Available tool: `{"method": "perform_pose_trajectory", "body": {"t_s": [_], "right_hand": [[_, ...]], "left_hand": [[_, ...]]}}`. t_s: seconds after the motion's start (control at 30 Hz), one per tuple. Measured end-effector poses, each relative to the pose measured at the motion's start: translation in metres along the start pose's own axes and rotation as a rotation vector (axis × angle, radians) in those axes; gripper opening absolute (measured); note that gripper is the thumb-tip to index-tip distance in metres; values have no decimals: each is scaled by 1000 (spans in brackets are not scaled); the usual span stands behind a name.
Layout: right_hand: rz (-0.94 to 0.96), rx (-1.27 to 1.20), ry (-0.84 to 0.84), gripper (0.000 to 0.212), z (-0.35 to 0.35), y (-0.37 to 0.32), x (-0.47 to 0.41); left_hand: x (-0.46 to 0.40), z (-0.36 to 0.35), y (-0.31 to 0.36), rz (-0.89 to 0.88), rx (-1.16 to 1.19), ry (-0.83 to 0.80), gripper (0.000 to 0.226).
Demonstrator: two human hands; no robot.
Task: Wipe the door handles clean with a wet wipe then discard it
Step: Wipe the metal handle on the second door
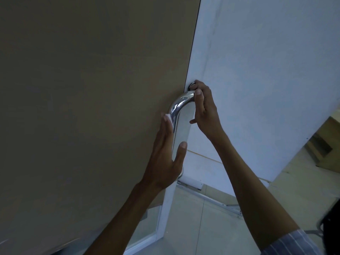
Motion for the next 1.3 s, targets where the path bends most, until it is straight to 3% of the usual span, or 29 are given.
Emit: {"method": "perform_pose_trajectory", "body": {"t_s": [0.27,0.43,0.57,0.67,0.8,1.1,1.3], "right_hand": [[20,2,6,33,0,0,-2],[-52,-21,-13,34,6,-7,-1],[229,168,261,33,21,-47,41],[348,273,156,44,0,-47,74],[421,426,25,53,-18,-30,86],[575,587,40,50,-17,-22,80],[603,500,214,41,7,-21,68]], "left_hand": [[-40,10,18,-267,-455,52,67],[-50,25,27,-346,-461,49,65],[-57,35,27,-298,-331,-2,57],[-63,41,28,-177,-146,17,51],[-65,50,32,-53,5,158,50],[-75,51,36,3,24,214,44],[-86,59,33,175,24,280,36]]}}
Point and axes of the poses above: each hand's wrist, its own x-axis away from the middle knuckle, its own z-axis out of the back of the hand, y = z × x, the point moved 7 cm from there along -x, towards the middle knuckle, and after that the axes turned 3 degrees about -z, right-handed, at the moved point
